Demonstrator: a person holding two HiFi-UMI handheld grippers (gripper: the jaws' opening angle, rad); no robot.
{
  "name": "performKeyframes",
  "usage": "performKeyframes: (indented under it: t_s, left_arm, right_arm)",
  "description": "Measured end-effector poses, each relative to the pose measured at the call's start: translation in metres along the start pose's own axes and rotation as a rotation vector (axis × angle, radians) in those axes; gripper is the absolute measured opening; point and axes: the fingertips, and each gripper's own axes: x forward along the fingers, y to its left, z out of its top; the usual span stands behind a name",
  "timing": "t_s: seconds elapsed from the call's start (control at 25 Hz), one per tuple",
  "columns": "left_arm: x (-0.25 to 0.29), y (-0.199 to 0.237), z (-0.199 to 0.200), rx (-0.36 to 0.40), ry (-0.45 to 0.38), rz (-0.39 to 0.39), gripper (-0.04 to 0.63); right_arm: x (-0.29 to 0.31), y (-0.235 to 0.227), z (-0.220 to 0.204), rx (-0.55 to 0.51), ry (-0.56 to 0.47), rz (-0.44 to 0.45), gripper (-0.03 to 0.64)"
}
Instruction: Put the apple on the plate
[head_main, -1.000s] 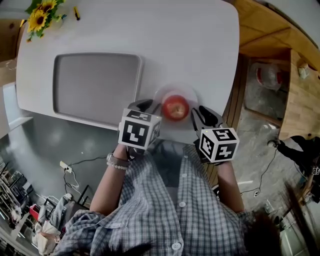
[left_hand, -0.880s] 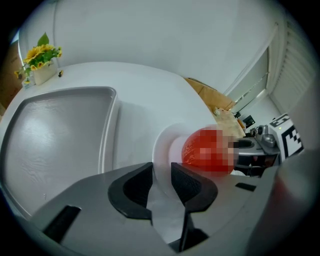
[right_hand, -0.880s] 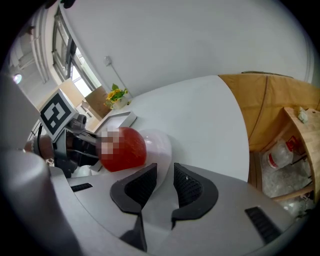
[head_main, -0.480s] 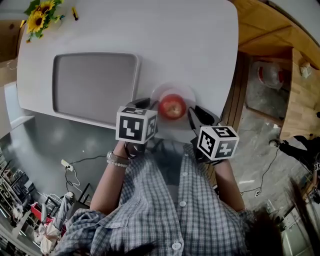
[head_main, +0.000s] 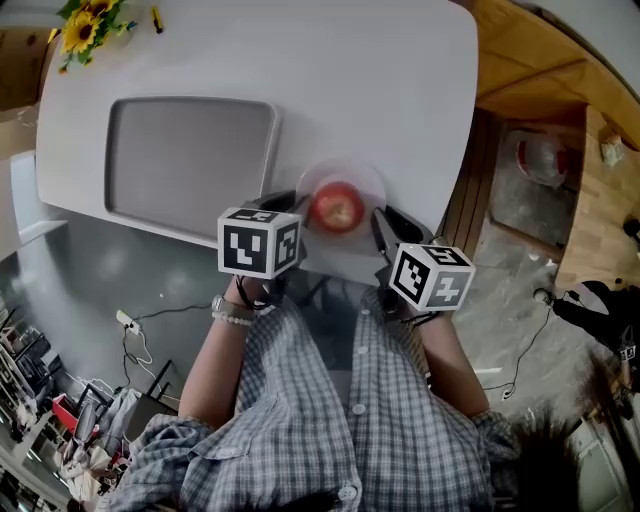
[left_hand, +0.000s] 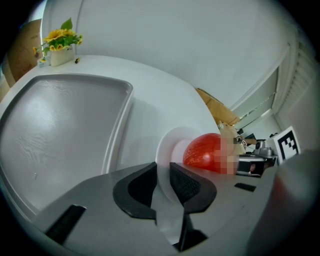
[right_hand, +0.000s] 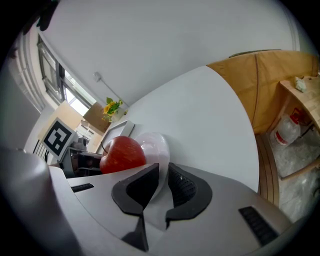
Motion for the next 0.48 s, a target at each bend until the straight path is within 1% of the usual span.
performKeyframes:
  t_s: [0.16,0.28,0.36,0.48]
  left_arm:
    - [0.001,0.002,-0.002,-0.069,0.027,-0.027,0.078]
    - [0.002,0.001,-0.001,-0.081,0.032,-0.049,0.075]
    - [0.002,-0.001,0.0,-0.095,0.042,-0.078,0.071]
    - [0.001,-0.008,0.004,-0.115,0.049,-0.119,0.063]
  right_arm:
    - [0.001,-0.001,-0.004,0.068,0.019,-0.013,0.063]
    - [0.001,-0.003,-0.004,0.115,0.032,-0.027,0.061]
    - [-0.002,-0.005,-0.005,0.16,0.039,-0.042,0.057]
    - [-0.01,-0.007,0.002,0.185,0.019,-0.069,0.055]
